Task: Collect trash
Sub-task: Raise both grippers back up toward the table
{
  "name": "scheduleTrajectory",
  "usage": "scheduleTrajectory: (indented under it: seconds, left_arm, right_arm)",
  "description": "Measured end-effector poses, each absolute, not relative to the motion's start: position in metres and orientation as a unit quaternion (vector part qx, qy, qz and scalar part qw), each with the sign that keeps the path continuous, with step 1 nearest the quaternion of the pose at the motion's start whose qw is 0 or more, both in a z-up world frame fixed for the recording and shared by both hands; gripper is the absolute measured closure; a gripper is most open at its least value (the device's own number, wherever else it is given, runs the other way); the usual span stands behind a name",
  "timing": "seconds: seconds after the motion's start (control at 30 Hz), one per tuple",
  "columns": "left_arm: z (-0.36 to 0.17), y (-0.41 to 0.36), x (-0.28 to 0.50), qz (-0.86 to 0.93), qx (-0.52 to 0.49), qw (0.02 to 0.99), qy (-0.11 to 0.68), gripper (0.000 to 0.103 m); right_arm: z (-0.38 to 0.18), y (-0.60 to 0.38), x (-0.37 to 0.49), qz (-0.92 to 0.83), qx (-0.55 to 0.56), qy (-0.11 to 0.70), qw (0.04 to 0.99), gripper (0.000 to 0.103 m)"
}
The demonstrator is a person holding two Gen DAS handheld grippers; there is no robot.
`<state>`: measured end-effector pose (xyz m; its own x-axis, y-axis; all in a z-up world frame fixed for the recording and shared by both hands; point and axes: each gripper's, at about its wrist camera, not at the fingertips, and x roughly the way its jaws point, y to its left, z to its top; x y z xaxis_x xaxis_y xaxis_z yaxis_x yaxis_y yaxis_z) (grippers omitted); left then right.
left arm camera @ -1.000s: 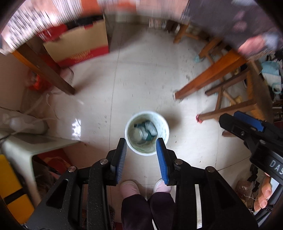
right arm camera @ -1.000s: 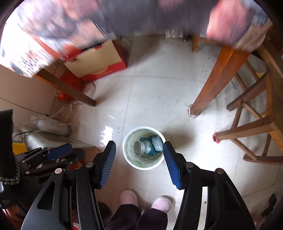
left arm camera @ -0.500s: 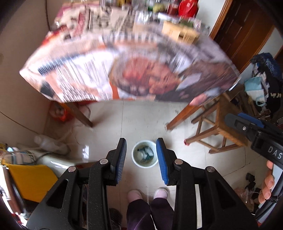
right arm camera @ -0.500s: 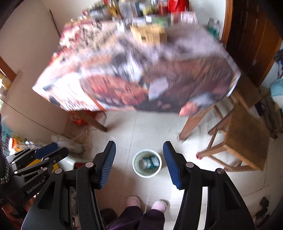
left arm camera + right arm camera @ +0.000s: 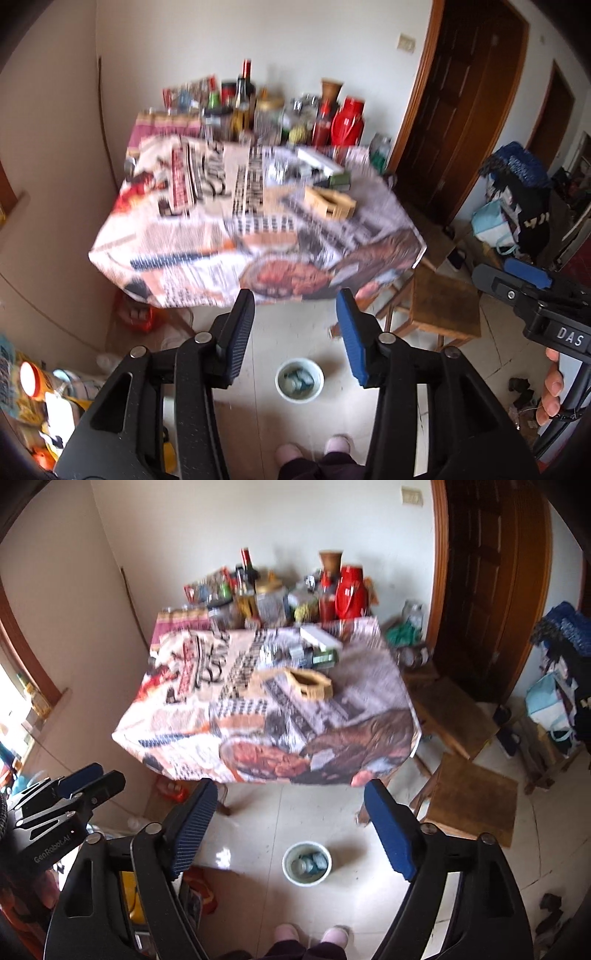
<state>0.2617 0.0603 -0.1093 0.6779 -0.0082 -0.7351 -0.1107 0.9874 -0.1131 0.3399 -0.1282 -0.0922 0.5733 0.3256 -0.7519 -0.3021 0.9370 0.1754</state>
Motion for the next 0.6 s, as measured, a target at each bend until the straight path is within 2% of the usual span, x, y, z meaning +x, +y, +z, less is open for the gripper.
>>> scheduleTrajectory:
  seconds: [0.03,0.07,0.17,0.27,0.6]
  left_arm:
    - [-0.102,0.062,0.258,0.029,-0.072,0.917,0.392,0.057]
    - [-0.093,0.063,0.255,0.034,-0.069,0.923,0.377,0.057]
    - [-0.074,0.068,0.251,0.032,-0.07,0.932,0.354,0.057]
    - [-0.063,0.07,0.255,0.029,-0.065,0.936,0.345,0.057]
    - [-0.056,0.05,0.297,0.021,-0.041,0.94,0.337,0.057]
  right_arm:
    - [-0.087,-0.131,0.338,0.177,0.016,0.422,0.889,0.011]
    - [-0.08,-0.131,0.335,0.177,0.02,0.414,0.893,0.009]
    - [-0.062,-0.135,0.328,0.174,0.037,0.387,0.905,0.007]
    - [-0.05,-0.139,0.324,0.165,0.041,0.362,0.917,0.0]
    - [-0.039,-0.154,0.352,0.122,0.049,0.323,0.937,0.0]
